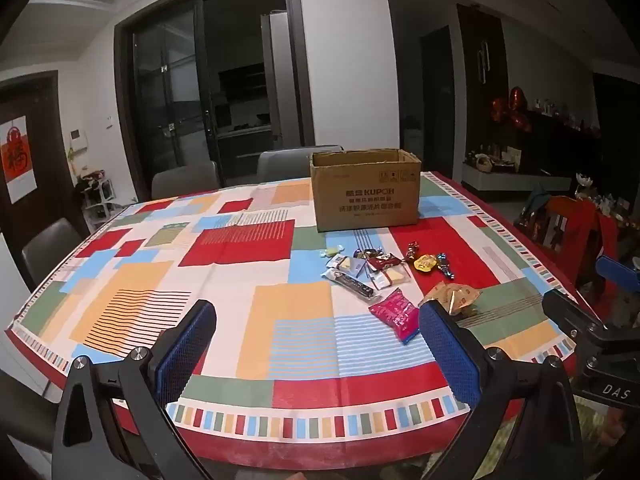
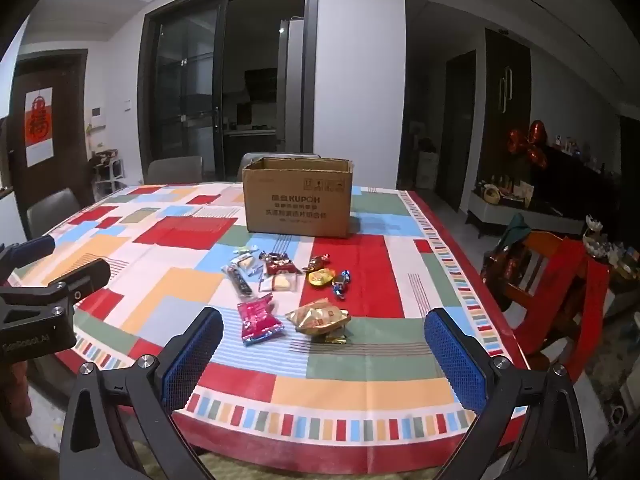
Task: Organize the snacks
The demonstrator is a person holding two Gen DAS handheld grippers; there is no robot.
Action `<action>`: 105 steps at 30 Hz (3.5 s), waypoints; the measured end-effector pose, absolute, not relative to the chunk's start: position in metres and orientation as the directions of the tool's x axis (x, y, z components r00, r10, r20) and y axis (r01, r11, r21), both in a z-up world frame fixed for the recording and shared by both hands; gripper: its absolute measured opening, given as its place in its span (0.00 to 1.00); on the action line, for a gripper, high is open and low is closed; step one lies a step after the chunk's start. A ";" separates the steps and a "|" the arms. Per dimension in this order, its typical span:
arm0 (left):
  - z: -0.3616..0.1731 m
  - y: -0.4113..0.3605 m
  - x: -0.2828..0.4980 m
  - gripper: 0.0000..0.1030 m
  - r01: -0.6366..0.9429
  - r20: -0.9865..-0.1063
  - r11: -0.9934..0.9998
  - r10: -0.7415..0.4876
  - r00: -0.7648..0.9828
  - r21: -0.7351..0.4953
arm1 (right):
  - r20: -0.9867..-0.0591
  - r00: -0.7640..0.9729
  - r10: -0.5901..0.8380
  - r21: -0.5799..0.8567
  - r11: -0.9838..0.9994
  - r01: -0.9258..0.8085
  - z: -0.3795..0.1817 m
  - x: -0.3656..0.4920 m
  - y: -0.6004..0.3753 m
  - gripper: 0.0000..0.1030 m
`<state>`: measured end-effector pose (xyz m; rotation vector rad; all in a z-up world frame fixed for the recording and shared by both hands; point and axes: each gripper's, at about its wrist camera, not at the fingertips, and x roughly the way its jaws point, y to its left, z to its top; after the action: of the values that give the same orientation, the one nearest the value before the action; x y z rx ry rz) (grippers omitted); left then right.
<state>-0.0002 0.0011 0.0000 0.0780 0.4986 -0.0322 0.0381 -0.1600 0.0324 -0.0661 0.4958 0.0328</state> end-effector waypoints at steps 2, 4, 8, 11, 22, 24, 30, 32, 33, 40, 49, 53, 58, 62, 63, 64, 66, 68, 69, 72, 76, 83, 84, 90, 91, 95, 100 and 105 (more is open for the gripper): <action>0.000 0.002 0.000 1.00 0.053 -0.480 0.997 -0.017 0.877 0.062 | -0.478 0.878 0.017 -0.049 0.998 -0.047 0.033 0.038 -0.160 0.99; 0.000 0.004 0.000 1.00 0.051 -0.481 0.997 -0.015 0.877 0.062 | -0.477 0.879 0.018 -0.049 0.998 -0.047 0.033 0.037 -0.160 0.99; 0.001 0.007 -0.002 1.00 0.041 -0.477 0.997 -0.007 0.879 0.061 | -0.479 0.878 0.017 -0.051 0.998 -0.047 0.033 0.037 -0.159 0.99; 0.005 -0.002 -0.004 1.00 0.054 -0.475 0.996 -0.013 0.880 0.072 | -0.478 0.878 0.016 -0.052 0.998 -0.047 0.034 0.037 -0.159 0.99; 0.008 0.001 -0.007 1.00 0.054 -0.462 0.996 -0.014 0.887 0.073 | -0.473 0.881 0.017 -0.050 0.998 -0.046 0.034 0.036 -0.162 0.99; 0.008 0.001 -0.008 1.00 0.054 -0.457 0.996 -0.014 0.889 0.074 | -0.472 0.881 0.018 -0.050 0.998 -0.047 0.036 0.035 -0.160 0.99; 0.010 0.000 -0.009 1.00 0.056 -0.454 0.996 -0.016 0.891 0.075 | -0.469 0.883 0.019 -0.048 0.998 -0.047 0.035 0.036 -0.159 0.99; 0.010 -0.001 -0.012 1.00 0.056 -0.448 0.995 -0.016 0.894 0.076 | -0.468 0.884 0.019 -0.048 0.998 -0.047 0.040 0.034 -0.162 0.99; 0.011 -0.001 -0.012 1.00 0.057 -0.448 0.995 -0.017 0.894 0.077 | -0.467 0.884 0.019 -0.048 0.998 -0.047 0.040 0.034 -0.161 0.99; 0.013 -0.001 -0.013 1.00 0.056 -0.443 0.995 -0.016 0.896 0.078 | -0.464 0.886 0.020 -0.047 0.998 -0.047 0.043 0.033 -0.163 0.99; 0.014 -0.001 -0.014 1.00 0.056 -0.441 0.995 -0.016 0.897 0.079 | -0.456 0.890 0.022 -0.044 0.998 -0.047 0.047 0.030 -0.162 0.99; 0.015 -0.001 -0.014 1.00 0.056 -0.439 0.995 -0.015 0.898 0.080 | -0.453 0.892 0.021 -0.043 0.998 -0.046 0.048 0.030 -0.163 0.99; 0.016 -0.001 -0.014 1.00 0.055 -0.438 0.995 -0.015 0.899 0.080 | -0.450 0.893 0.022 -0.043 0.998 -0.046 0.049 0.030 -0.163 0.99; 0.018 0.000 -0.014 1.00 0.055 -0.437 0.995 -0.014 0.899 0.081 | -0.447 0.894 0.022 -0.043 0.998 -0.046 0.049 0.029 -0.164 0.99; 0.018 0.000 -0.014 1.00 0.055 -0.437 0.995 -0.014 0.899 0.081 | -0.446 0.895 0.022 -0.044 0.998 -0.046 0.051 0.030 -0.163 0.99; 0.018 0.000 -0.014 1.00 0.056 -0.437 0.995 -0.015 0.899 0.081 | -0.446 0.895 0.021 -0.044 0.998 -0.045 0.049 0.029 -0.163 0.99; 0.018 0.000 -0.014 1.00 0.055 -0.436 0.995 -0.014 0.900 0.081 | -0.445 0.896 0.021 -0.044 0.998 -0.045 0.050 0.030 -0.163 0.99; 0.018 0.000 -0.014 1.00 0.055 -0.436 0.995 -0.014 0.900 0.081 | -0.445 0.896 0.021 -0.044 0.998 -0.045 0.050 0.029 -0.163 0.99; 0.018 0.000 -0.014 1.00 0.055 -0.436 0.995 -0.014 0.900 0.081 | -0.444 0.896 0.021 -0.044 0.998 -0.045 0.049 0.029 -0.163 0.99; 0.017 -0.001 -0.015 1.00 0.055 -0.435 0.995 -0.014 0.900 0.081 | -0.444 0.896 0.021 -0.044 0.998 -0.045 0.050 0.030 -0.163 0.99; 0.017 -0.001 -0.015 1.00 0.055 -0.435 0.995 -0.014 0.900 0.081 | -0.443 0.896 0.021 -0.044 0.998 -0.045 0.049 0.029 -0.163 0.99; 0.016 -0.001 -0.016 1.00 0.055 -0.433 0.995 -0.014 0.901 0.082 | -0.442 0.897 0.021 -0.044 0.998 -0.045 0.049 0.029 -0.163 0.99; 0.017 -0.001 -0.016 1.00 0.055 -0.433 0.995 -0.014 0.901 0.083 | -0.442 0.897 0.021 -0.044 0.998 -0.045 0.049 0.028 -0.163 0.99; 0.016 -0.001 -0.017 1.00 0.057 -0.434 0.995 -0.016 0.901 0.082 | -0.442 0.897 0.022 -0.042 0.998 -0.045 0.049 0.028 -0.163 0.99; 0.016 -0.001 -0.016 1.00 0.058 -0.435 0.995 -0.017 0.900 0.082 | -0.444 0.896 0.023 -0.040 0.998 -0.046 0.049 0.029 -0.162 0.99; 0.018 -0.002 -0.011 1.00 0.076 -0.450 0.993 -0.030 0.893 0.085 | -0.449 0.893 0.026 -0.030 0.999 -0.044 0.047 0.030 -0.165 0.99; 0.010 -0.012 0.003 1.00 0.135 -0.483 0.986 -0.073 0.873 0.094 | -0.461 0.886 0.044 -0.021 0.998 -0.060 0.037 0.039 -0.171 0.99; -0.002 -0.023 0.026 0.95 0.184 -0.524 0.980 -0.115 0.844 0.081 | -0.470 0.880 0.065 -0.027 0.996 -0.088 0.023 0.058 -0.175 0.99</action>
<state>0.0261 -0.0228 -0.0023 0.1298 0.5439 -0.1580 0.0576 -0.1754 0.0235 -0.0477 0.4883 0.0799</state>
